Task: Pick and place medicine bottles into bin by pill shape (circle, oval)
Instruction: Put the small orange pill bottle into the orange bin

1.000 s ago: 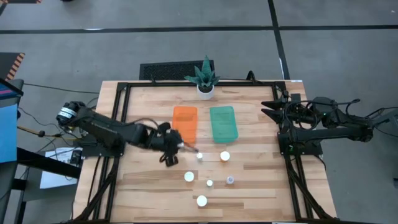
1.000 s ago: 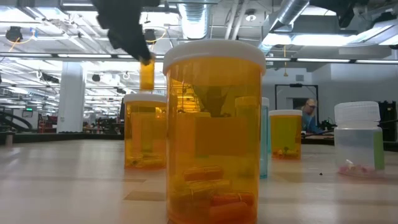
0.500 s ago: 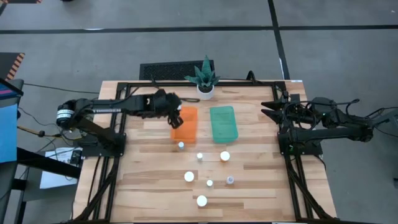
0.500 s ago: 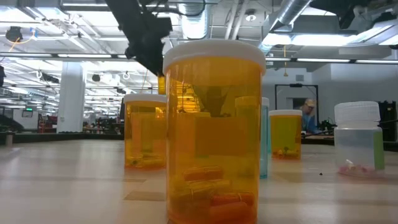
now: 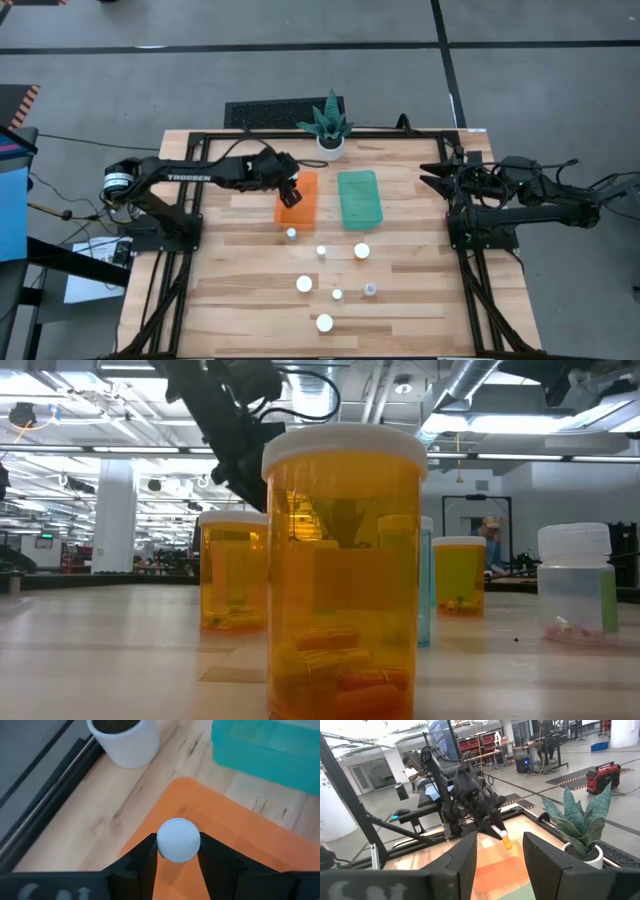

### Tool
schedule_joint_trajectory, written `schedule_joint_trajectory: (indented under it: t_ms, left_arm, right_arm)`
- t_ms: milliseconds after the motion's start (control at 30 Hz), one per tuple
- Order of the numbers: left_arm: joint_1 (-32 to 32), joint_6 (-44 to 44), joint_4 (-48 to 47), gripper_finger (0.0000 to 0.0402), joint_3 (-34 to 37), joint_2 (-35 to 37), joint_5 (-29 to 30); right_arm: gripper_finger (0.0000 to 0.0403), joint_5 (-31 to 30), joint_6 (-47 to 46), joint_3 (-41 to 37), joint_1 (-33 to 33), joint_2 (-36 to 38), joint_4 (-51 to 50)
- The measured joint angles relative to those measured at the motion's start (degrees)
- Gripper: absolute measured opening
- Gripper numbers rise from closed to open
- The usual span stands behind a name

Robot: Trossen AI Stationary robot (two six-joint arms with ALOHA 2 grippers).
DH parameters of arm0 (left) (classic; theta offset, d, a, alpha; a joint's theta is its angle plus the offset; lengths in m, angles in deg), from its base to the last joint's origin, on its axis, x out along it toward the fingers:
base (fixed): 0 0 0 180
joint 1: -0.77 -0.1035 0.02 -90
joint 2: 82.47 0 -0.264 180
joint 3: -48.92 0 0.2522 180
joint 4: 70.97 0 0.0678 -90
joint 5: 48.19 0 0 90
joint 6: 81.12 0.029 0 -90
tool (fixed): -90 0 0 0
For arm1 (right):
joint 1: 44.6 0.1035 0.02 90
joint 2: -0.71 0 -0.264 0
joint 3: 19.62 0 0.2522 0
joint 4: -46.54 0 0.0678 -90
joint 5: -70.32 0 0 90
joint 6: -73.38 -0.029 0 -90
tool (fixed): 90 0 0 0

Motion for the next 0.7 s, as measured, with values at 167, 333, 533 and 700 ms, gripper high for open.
schedule_joint_trajectory:
  t_ms: [167, 333, 533, 700]
  left_arm:
    - [0.24, 0.45, 8.63, 0.0123, 5.12, 0.4, -0.18]
    - [0.22, 1.32, 11.7, 0.0123, 8.44, 0.43, -1.5]
    - [0.22, 1.65, 11.97, 0.0123, 10.82, 0.43, -1.66]
    - [0.19, 3.36, 12.24, 0.0123, 10.85, 0.13, -1.69]
  right_arm:
    - [0.0169, 0.0, 0.0, 0.0, 0.02, 0.0, 0.0]
    - [0.017, 0.0, -0.02, 0.0, 0.0, 0.0, 0.02]
    - [0.017, 0.0, -0.02, 0.0, 0.0, 0.0, 0.02]
    - [0.0167, 0.0, -0.02, 0.0, 0.0, 0.0, 0.02]
